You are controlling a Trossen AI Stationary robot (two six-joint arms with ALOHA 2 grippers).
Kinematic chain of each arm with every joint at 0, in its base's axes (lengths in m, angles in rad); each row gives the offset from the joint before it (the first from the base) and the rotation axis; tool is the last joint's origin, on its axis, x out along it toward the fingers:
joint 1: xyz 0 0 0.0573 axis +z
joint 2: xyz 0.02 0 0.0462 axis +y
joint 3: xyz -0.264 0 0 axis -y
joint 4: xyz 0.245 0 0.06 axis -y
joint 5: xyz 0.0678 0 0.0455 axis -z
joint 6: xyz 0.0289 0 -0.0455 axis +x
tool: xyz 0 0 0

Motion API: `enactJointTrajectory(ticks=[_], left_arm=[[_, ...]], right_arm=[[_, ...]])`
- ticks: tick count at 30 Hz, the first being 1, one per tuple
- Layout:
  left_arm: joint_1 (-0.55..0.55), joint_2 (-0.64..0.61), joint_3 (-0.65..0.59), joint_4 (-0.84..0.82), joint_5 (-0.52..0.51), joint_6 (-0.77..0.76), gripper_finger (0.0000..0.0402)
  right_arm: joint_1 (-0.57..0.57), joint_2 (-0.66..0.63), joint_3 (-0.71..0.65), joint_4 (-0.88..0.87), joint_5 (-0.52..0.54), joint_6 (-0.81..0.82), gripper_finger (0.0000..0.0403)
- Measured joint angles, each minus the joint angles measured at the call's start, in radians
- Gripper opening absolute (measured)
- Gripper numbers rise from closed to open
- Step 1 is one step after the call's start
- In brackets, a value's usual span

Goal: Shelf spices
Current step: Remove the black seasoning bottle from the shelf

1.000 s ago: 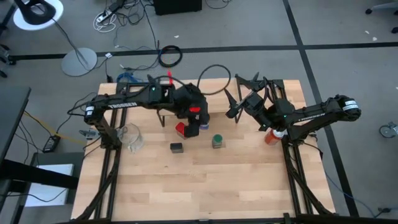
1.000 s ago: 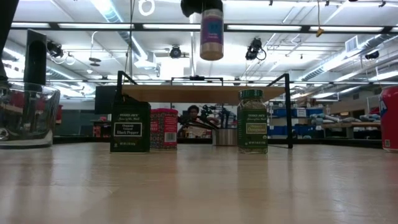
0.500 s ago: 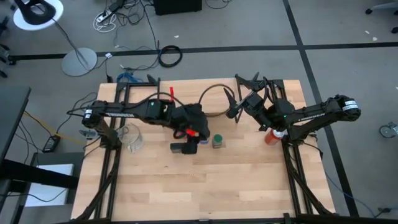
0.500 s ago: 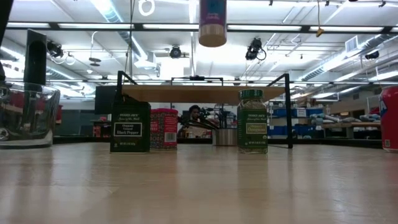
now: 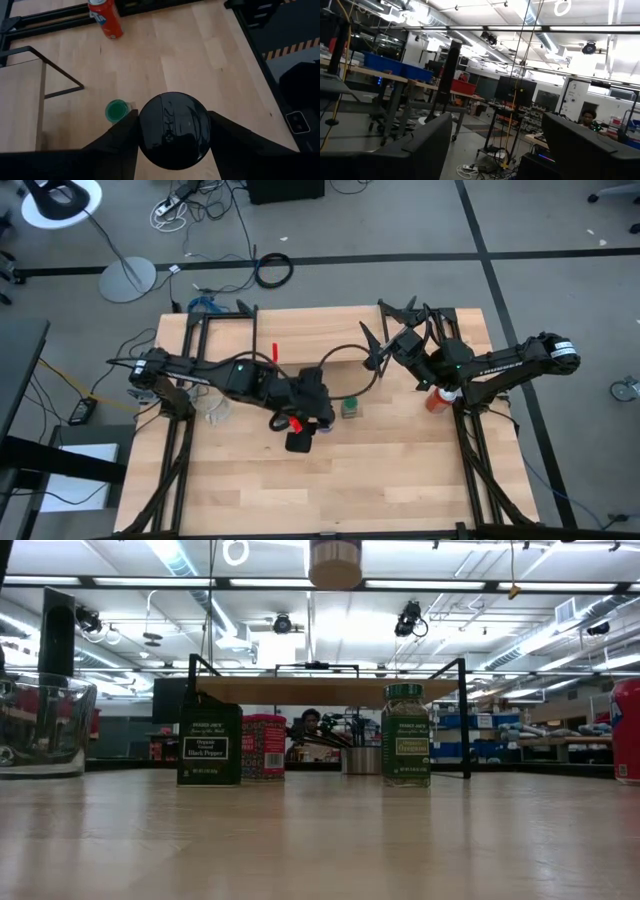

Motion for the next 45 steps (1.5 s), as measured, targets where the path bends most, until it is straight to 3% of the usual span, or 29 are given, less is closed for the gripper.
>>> enactJointTrajectory(ticks=[8,17,26,35,45], left_arm=[[-0.021,0.006,-0.012,0.015,-0.060,-0.025,0.0197],[-0.003,0.007,-0.205,0.229,-0.085,-0.024,0.0197],[0.084,0.007,-0.376,0.316,-0.148,-0.097,0.0197],[0.156,0.007,-0.587,0.546,-0.120,-0.154,0.0197],[0.192,0.007,-0.704,0.672,-0.088,-0.183,0.0197]], right_arm=[[0.014,0.000,0.000,-0.002,0.000,0.015,0.0308],[0.042,0.000,0.000,0.004,0.012,-0.017,0.0308],[0.049,0.000,0.000,0.017,0.025,-0.034,0.0308],[0.049,0.000,0.000,0.015,0.027,-0.036,0.0308],[0.045,0.000,0.000,0.017,0.026,-0.035,0.0308]])
